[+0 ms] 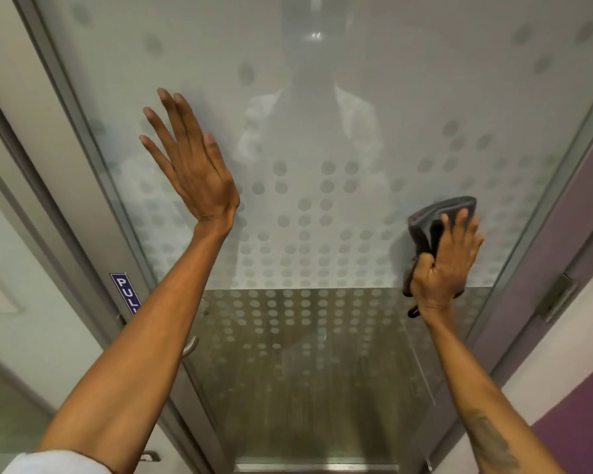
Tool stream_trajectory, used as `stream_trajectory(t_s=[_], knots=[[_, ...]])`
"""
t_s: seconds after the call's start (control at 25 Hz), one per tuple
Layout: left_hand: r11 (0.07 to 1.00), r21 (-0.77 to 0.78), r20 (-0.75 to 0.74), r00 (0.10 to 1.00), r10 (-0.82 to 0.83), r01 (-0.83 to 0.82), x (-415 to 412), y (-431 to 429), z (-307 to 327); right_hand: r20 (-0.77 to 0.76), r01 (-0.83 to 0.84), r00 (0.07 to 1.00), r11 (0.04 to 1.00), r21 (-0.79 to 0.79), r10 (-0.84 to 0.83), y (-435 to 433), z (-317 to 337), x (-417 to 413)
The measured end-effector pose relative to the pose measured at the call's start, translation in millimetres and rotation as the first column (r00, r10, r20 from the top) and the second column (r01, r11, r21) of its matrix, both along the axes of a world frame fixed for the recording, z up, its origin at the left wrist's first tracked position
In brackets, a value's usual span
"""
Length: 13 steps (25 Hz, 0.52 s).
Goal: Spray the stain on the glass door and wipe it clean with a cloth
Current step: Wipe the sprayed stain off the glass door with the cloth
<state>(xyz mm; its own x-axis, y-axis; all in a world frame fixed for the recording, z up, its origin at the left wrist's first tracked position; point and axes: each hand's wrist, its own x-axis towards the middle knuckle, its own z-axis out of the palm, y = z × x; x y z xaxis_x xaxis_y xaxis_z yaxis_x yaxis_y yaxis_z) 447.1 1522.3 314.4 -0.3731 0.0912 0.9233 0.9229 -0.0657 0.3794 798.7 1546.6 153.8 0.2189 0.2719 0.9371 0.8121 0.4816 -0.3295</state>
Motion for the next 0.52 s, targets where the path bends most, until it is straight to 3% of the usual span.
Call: stream_trajectory(t_s=[0.12, 0.2, 0.36, 0.52], knots=[[1.0, 0.0, 0.015, 1.0, -0.01, 0.01, 1, 1, 1, -0.411, -0.063, 0.91, 0.998, -0.019, 0.049, -12, -13, -53], [1.0, -0.001, 0.022, 1.0, -0.005, 0.005, 1, 2, 0, -0.534, -0.107, 0.842, 0.994, -0.025, 0.077, -19, -20, -92], [1.0, 0.001, 0.026, 1.0, -0.009, 0.009, 1, 4, 1, -0.392, -0.21, 0.908, 0.969, -0.13, 0.145, -34, -29, -176], [1.0, -0.01, 0.014, 0.999, -0.029, 0.029, -1, 1, 0, 0.009, -0.276, 0.959, 0.942, -0.194, 0.283, -55, -52, -258]])
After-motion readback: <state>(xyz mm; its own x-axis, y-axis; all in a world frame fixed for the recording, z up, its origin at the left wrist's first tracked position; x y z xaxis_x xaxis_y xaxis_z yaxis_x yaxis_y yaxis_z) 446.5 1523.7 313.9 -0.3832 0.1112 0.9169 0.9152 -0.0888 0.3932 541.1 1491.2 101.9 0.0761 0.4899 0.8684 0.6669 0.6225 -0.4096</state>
